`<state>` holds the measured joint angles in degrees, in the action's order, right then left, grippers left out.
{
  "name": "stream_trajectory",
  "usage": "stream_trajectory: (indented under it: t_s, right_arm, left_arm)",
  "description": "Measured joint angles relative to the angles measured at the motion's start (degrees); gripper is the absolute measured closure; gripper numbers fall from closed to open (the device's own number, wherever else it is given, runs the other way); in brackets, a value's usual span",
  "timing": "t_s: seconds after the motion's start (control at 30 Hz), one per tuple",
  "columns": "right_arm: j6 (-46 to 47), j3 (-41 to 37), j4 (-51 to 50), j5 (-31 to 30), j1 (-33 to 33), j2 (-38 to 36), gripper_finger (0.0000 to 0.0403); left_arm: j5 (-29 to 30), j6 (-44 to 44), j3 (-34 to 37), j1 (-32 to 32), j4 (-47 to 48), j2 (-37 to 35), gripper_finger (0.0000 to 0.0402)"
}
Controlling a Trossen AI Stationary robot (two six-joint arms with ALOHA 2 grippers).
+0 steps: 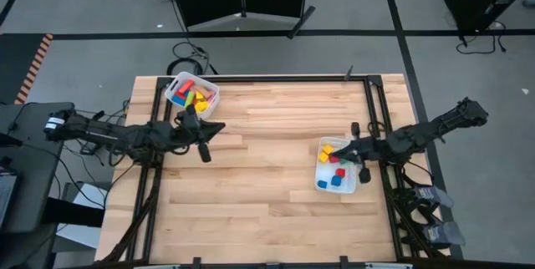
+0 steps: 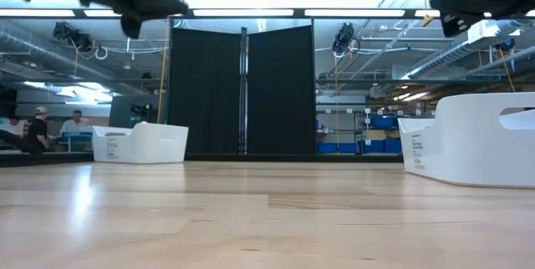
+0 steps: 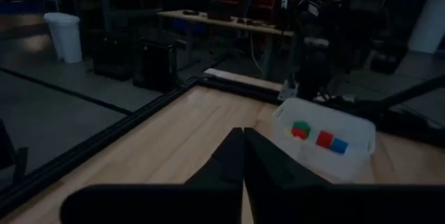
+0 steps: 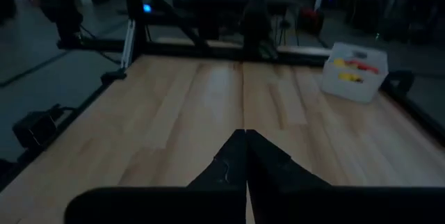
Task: Sort blocks by size
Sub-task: Return to Home Position
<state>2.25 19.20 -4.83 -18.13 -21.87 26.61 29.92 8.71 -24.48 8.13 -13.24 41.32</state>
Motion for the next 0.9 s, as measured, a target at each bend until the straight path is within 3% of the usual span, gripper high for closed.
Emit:
stream_trajectory:
  t_s: [0.27, 0.37, 0.67, 0.9]
  right_arm:
    - [-4.20, -3.63, -9.79, 0.19, 0.00, -19.53, 0.0397]
    - [-6.14, -4.34, -7.77, 1.93, 0.00, -25.65, 0.0398]
    - [-5.20, -8.22, -6.22, 1.45, 0.90, -26.11, 0.0398]
    - [-2.50, -13.18, -2.87, 2.72, 2.34, -26.44, 0.0398]
  left_arm:
    - [0.02, 0.12, 11.04, 0.05, -3.75, -7.74, 0.0398]
    - [0.02, 0.10, 14.42, 0.05, -4.12, -11.13, 0.0399]
    - [-5.70, -3.38, 22.72, 0.10, -10.20, -20.17, 0.0400]
    - [-6.23, -4.05, 23.98, 0.18, -7.33, -23.19, 0.0400]
